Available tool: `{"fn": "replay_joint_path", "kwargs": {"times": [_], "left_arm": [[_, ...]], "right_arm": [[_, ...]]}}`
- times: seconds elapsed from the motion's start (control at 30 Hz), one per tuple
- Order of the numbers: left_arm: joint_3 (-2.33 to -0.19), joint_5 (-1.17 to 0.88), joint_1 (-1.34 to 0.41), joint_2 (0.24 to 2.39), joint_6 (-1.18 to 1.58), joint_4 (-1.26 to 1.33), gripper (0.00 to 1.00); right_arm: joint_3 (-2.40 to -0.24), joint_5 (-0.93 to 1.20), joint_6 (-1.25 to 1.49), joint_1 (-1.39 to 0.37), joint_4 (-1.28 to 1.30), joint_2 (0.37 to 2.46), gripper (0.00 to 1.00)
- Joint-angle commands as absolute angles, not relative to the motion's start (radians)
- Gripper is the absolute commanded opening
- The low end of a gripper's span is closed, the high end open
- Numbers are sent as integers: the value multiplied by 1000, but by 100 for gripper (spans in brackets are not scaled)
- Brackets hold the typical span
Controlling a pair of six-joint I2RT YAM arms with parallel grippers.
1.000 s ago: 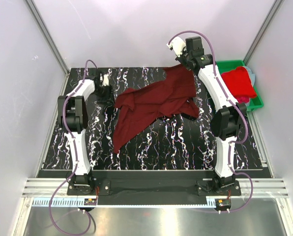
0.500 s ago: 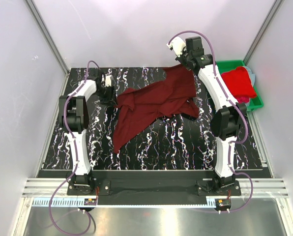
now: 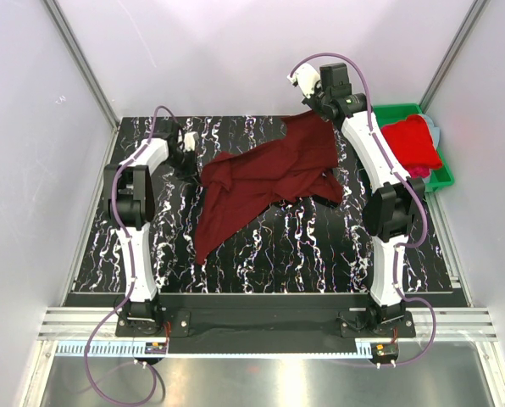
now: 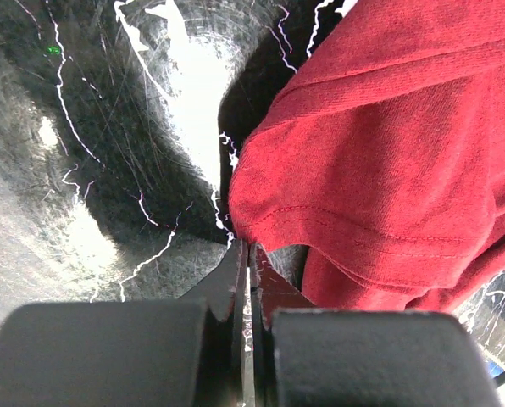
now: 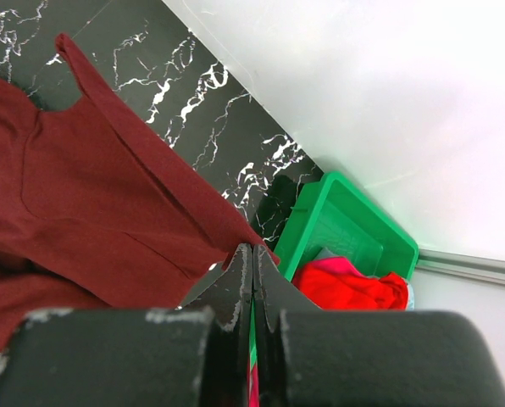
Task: Fold and stack the t-shirts
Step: Flatten the tshirt out
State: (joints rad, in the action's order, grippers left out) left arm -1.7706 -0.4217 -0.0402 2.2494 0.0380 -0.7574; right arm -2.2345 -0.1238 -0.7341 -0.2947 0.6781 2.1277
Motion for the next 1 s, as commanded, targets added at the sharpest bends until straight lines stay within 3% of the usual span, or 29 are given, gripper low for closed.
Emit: {"fn": "replay_joint_path", "kwargs": {"times": [0.0,0.17,0.4,0.63,0.77,0.97], "left_arm": [[-1801,-422,-26,2197,15,-759,0],[-1929,-380,0,2091,-52,-801,0],[-2492,-437,0,2134,-199,-1126,0],[-2294,-344,-11,1884,-403,-1098,0],[-2125,-302,-9,1732,-379,-1059,0],[-2057,-287,-12,1473,-318,-980,0]], "right_arm": [[-2263,-166,-727,-299,643,2106,0],[-2220,-213,-684,-299,620,2050,0],[-2091,-241,-611,-298,626,1862,0],[-2068,-239,-523,-296,649,1703,0],[-2020,-192,-492,-295,643,1564,0],[-1974,-134,-433,-295,704,1373,0]]}}
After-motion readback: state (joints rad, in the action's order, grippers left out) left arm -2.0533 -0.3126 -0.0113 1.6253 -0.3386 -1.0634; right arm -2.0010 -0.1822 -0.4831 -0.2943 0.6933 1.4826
